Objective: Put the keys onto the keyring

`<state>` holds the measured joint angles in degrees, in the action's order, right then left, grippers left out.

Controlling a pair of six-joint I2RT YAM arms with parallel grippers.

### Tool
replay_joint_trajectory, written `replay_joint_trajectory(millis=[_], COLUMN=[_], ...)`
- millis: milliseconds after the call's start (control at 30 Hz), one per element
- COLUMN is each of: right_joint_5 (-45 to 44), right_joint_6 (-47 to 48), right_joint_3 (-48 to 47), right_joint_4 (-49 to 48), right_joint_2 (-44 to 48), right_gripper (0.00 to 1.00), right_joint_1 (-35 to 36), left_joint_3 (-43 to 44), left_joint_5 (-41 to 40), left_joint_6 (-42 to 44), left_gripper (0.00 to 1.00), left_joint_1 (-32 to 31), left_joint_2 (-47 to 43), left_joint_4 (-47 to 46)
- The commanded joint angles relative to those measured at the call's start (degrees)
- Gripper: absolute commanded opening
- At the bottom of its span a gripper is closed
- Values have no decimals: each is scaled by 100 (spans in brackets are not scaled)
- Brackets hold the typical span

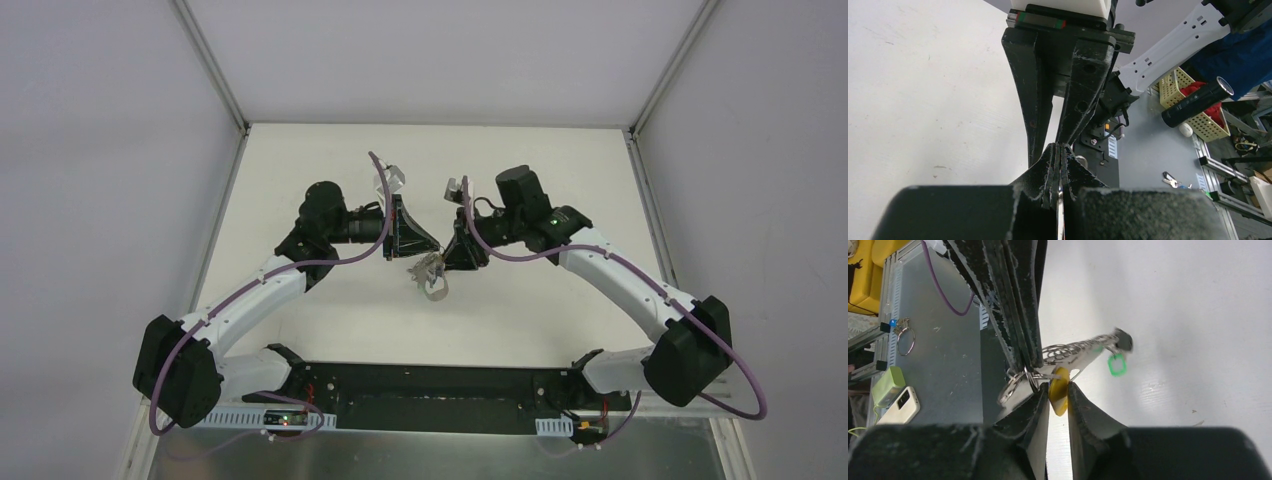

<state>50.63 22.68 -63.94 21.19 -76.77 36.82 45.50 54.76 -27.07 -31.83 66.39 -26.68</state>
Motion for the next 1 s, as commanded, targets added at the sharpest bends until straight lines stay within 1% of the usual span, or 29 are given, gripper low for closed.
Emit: replay_joint_trajectory(millis=[0,100,267,367,500,733,967], right_joint_5=[-212,-229,-150,-232,-565,-1149,-1693], right_joint_6=[-62,8,306,400,439,595,655], right_joint_3=[-100,-86,-45,14,3,-317,-527], right_joint_4=[-199,-156,43,111,177,478,630], right_joint_2=[37,105,339,491,658,833,922], right_gripper=[18,8,0,0,0,0,0], right_joint_1=[36,37,-2,-70,-160,-184,-184], left_joint_3=[199,205,192,212,229,302,456], left_joint_5=[-58,-65,-56,-27,43,214,165], left_joint_6=[-93,-64,-23,-2,112,409,703], left_gripper=[0,0,0,0,0,0,0], left_joint_1=[-7,0,69,98,133,151,151], left_joint_2=[-45,-45,-56,-65,-48,54,165], left_joint_4=[-299,-266,-242,-242,-218,-102,237])
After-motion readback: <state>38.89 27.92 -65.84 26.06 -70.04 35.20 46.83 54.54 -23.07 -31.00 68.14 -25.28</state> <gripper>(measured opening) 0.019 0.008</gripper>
